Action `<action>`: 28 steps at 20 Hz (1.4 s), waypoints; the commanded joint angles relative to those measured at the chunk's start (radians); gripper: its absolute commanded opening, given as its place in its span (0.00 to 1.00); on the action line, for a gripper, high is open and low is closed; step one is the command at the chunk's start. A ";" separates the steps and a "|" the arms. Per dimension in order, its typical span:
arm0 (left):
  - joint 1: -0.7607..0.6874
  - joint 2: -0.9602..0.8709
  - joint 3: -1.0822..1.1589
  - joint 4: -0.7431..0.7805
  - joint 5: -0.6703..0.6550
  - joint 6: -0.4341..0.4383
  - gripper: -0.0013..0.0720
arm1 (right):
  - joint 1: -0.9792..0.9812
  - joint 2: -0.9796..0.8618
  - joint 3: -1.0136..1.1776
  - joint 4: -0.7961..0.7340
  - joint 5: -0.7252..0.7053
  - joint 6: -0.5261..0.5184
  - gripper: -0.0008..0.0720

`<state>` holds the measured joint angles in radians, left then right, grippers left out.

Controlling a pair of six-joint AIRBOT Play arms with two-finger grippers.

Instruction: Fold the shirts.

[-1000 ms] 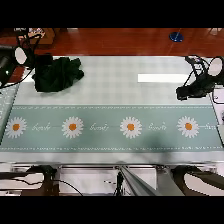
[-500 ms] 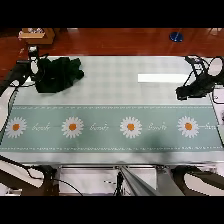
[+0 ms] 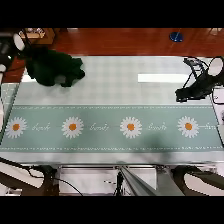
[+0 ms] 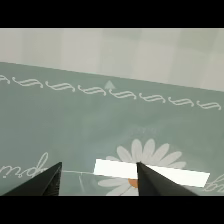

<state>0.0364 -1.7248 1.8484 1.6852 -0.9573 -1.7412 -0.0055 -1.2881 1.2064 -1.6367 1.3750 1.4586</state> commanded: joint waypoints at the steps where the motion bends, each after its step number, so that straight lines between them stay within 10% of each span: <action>1: -0.063 0.118 0.229 -0.043 -0.088 0.027 0.06 | 0.001 0.000 0.000 -0.039 0.057 -0.028 0.72; 17: -0.698 0.676 0.101 -0.058 -0.101 -0.011 0.06 | 0.000 0.006 0.000 -0.050 0.188 -0.015 0.72; 28: -0.683 0.637 -0.953 -0.346 0.142 -0.011 0.06 | 0.000 0.023 0.000 -0.024 0.128 -0.015 0.72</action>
<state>-0.6563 -1.0843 1.1652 1.3964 -0.9207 -1.7508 -0.0055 -1.2667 1.2064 -1.6779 1.5230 1.4437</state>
